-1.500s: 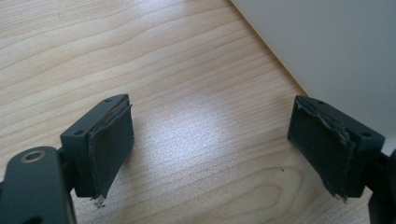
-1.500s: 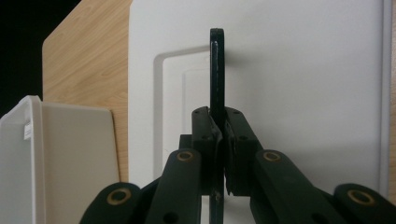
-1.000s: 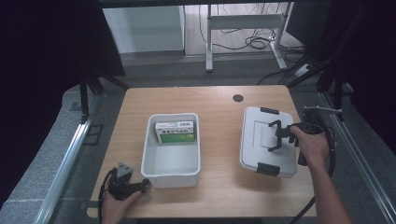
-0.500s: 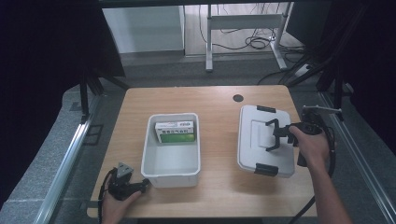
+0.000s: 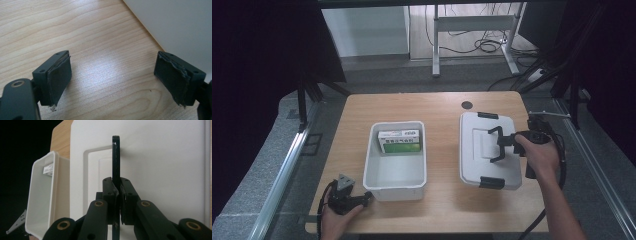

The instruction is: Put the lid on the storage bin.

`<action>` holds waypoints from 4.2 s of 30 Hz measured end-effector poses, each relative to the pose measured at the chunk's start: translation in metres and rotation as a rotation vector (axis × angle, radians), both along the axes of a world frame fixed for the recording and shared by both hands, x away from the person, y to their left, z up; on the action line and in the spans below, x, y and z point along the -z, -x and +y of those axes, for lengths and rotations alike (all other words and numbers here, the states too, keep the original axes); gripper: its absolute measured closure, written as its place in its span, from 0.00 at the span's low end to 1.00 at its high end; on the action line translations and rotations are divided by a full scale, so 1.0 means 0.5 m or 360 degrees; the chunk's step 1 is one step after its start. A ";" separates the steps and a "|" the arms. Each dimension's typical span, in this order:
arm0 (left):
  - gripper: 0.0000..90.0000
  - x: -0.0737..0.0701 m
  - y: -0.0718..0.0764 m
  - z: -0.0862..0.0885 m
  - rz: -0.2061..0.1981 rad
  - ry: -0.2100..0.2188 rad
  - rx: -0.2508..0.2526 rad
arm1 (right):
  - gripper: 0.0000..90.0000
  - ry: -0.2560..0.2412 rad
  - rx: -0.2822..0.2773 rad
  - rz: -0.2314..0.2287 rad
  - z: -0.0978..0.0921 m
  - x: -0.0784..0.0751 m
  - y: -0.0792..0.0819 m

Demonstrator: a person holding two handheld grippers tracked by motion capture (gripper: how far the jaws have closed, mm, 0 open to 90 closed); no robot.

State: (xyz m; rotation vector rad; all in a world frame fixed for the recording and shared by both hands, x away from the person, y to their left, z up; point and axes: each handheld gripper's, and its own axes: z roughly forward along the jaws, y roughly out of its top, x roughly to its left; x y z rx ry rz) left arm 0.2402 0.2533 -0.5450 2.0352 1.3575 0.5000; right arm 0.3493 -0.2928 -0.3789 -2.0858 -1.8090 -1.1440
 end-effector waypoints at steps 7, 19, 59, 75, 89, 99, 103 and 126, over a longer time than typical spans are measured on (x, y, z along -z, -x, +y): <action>0.16 0.000 0.000 0.000 0.0001 -0.0001 0.0001 | 0.94 -0.0011 -0.0058 -0.0029 0.027 -0.005 0.002; 0.16 0.000 0.001 0.000 -0.0001 -0.0005 0.0006 | 0.94 -0.0022 -0.0129 -0.0042 0.069 -0.020 0.001; 0.16 -0.001 0.001 -0.001 0.0004 -0.0006 0.0015 | 0.94 -0.0049 -0.0274 -0.0045 0.196 -0.075 -0.006; 0.16 -0.001 0.001 0.000 0.0005 -0.0006 0.0016 | 0.94 -0.0047 -0.0324 -0.0025 0.256 -0.088 -0.011; 0.15 -0.001 0.001 -0.001 0.0006 -0.0006 0.0018 | 0.93 -0.0041 -0.0369 0.0008 0.305 -0.084 -0.015; 0.15 0.000 0.001 -0.001 0.0007 -0.0006 0.0023 | 0.93 -0.0044 -0.0375 0.0034 0.335 -0.079 -0.020; 0.15 0.000 0.001 -0.001 0.0007 -0.0007 0.0023 | 0.93 -0.0046 -0.0384 0.0037 0.349 -0.080 -0.021; 0.14 0.000 0.000 -0.002 0.0008 -0.0007 0.0027 | 0.93 -0.0067 -0.0418 0.0061 0.415 -0.087 -0.025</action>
